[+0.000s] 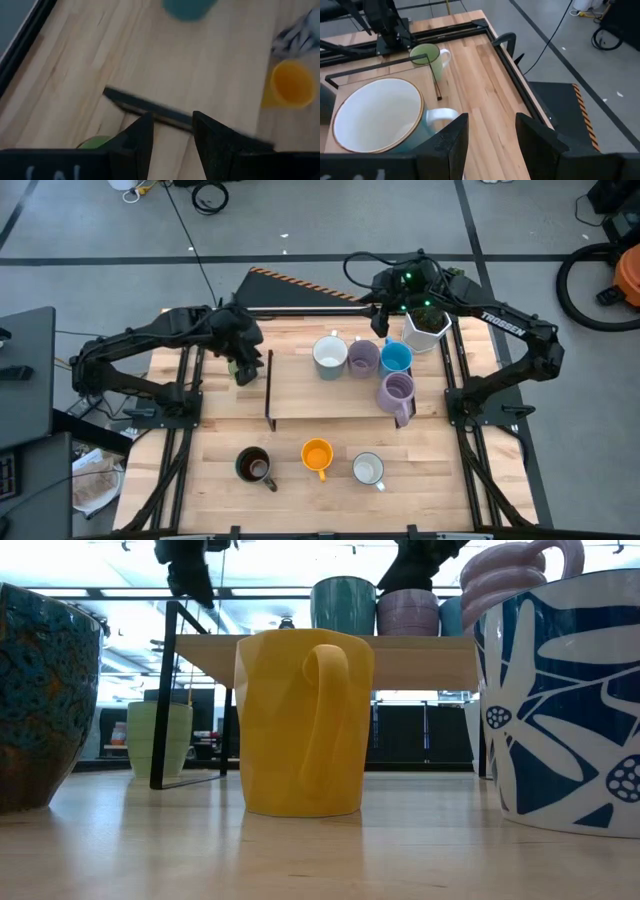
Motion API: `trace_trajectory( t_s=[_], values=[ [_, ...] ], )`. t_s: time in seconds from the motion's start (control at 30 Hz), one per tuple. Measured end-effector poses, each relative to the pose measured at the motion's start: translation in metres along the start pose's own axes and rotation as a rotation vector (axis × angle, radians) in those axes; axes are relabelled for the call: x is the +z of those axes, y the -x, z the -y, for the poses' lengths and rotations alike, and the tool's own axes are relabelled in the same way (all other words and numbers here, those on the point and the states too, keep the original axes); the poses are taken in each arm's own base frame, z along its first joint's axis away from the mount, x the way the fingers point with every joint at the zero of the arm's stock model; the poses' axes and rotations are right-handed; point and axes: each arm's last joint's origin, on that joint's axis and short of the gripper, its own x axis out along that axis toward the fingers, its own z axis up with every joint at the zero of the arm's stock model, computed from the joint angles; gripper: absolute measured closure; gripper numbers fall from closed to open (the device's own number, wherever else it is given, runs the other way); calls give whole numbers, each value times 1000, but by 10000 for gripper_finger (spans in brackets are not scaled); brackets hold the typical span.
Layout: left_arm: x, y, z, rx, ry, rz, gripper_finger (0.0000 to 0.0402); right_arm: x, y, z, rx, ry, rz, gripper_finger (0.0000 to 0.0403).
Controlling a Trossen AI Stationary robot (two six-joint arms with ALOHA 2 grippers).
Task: Place coffee mugs
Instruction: Put the green mug on the shelf
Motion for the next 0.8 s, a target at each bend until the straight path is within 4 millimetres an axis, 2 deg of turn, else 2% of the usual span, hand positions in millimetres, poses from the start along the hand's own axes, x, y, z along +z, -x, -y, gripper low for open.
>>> trace_trajectory(
  t_s=[0.23,0.5,0.8],
  values=[
    [-11,1,-9,39,-76,-51,260,0,-1,-3,9,-10,-1,234],
    [-50,-27,-27,56,-51,-83,260,1,-2,-10,33,-15,0,234],
    [-80,-62,-32,68,-46,-190,260,1,-2,-13,44,-20,0,234]
  ],
)
